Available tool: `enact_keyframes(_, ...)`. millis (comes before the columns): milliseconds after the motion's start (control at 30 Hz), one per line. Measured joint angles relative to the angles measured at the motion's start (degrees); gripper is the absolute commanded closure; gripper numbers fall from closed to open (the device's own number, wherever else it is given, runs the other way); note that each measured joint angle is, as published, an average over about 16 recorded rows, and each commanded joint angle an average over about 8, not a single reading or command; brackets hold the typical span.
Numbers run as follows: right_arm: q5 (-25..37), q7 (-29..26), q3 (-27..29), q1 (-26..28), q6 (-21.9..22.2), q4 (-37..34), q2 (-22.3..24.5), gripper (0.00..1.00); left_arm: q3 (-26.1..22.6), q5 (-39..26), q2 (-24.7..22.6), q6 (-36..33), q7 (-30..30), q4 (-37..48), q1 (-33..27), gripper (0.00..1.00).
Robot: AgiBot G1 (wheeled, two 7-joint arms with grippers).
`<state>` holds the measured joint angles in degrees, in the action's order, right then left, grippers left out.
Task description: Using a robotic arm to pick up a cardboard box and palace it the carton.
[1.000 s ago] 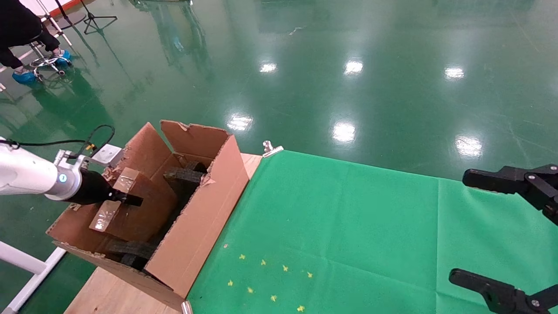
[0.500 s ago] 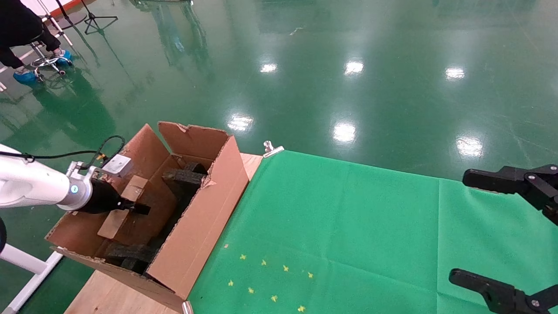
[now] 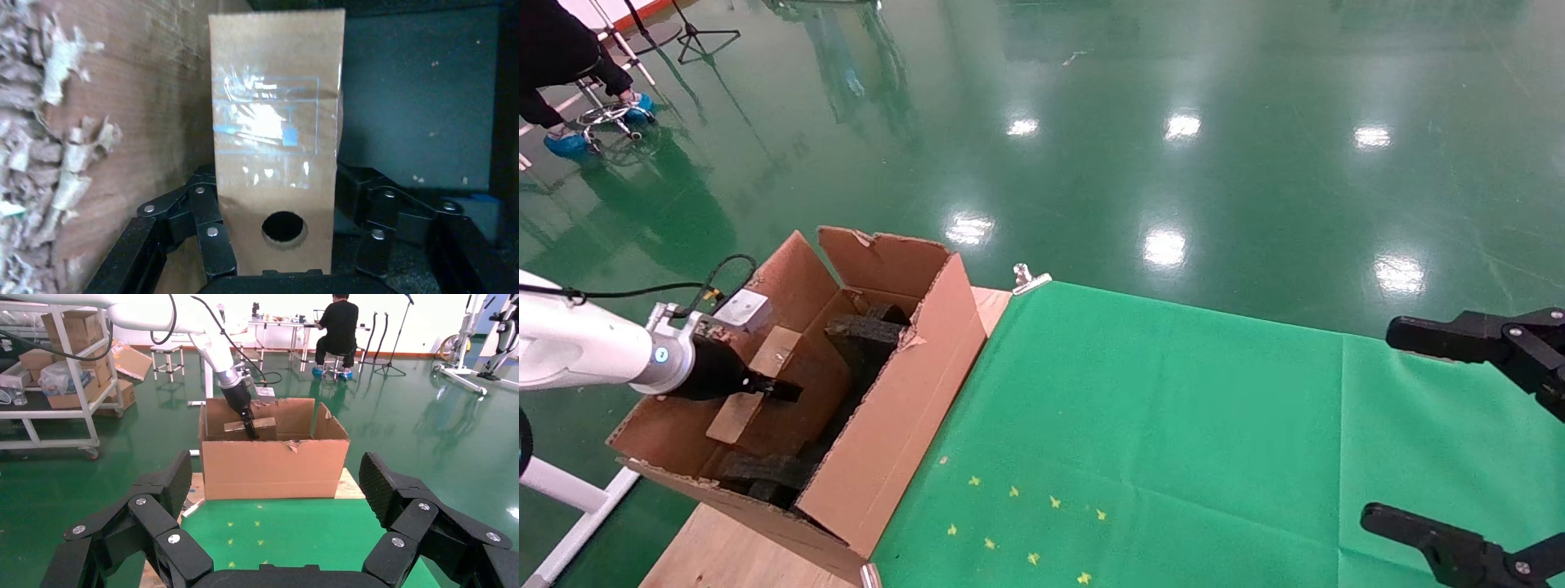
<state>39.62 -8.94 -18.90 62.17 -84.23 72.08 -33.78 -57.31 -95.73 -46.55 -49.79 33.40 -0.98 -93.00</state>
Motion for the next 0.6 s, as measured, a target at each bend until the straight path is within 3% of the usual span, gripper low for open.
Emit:
enact_keyframes(367,0.0,0.0,0.0,0.0,0.0,0.0,0.0,0.0,-0.3,-0.5,0.2,-0.9,-0.1,-0.6,-1.4,0.0)
enact_keyframes(600,0.0,0.0,0.0,0.0,0.0,0.0,0.0,0.0,0.9,1.1,2.7,-3.5,-1.3,-4.1,-4.9,0.0)
